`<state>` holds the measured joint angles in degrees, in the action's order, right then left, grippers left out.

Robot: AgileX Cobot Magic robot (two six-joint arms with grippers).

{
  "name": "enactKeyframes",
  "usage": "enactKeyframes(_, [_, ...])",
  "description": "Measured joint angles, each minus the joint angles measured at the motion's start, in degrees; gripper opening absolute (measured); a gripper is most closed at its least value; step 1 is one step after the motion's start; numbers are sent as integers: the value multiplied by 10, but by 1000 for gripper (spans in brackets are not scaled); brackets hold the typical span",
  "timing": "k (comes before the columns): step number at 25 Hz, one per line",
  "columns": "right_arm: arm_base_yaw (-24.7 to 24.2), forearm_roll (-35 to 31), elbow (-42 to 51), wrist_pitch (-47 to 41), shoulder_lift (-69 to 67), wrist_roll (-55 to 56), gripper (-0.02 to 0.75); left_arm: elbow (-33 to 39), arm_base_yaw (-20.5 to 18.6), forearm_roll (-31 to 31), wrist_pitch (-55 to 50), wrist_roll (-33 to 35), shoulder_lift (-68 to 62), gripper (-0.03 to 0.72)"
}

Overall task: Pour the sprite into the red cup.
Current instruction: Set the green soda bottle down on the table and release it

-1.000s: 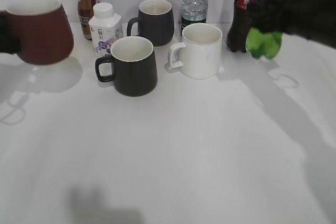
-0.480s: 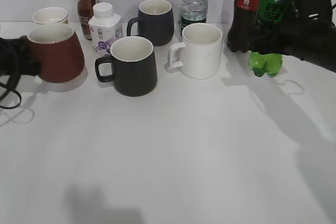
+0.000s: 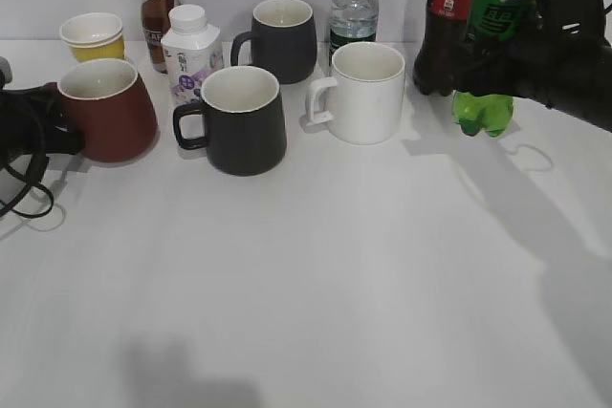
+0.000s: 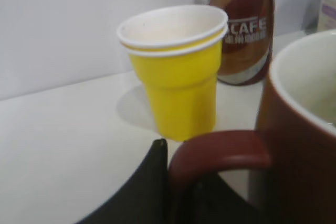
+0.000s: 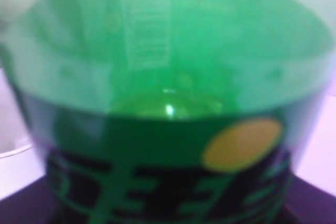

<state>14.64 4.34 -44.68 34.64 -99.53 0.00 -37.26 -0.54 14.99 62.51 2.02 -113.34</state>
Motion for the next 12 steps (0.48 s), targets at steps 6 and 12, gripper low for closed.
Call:
enactKeyframes(6, [0,0,0,0,0,0,428,0,0,0,2,0,-5,66])
enactKeyframes(12, [0,-1,0,26,-11,-4,428,-2,0,0,15,-6,-5,202])
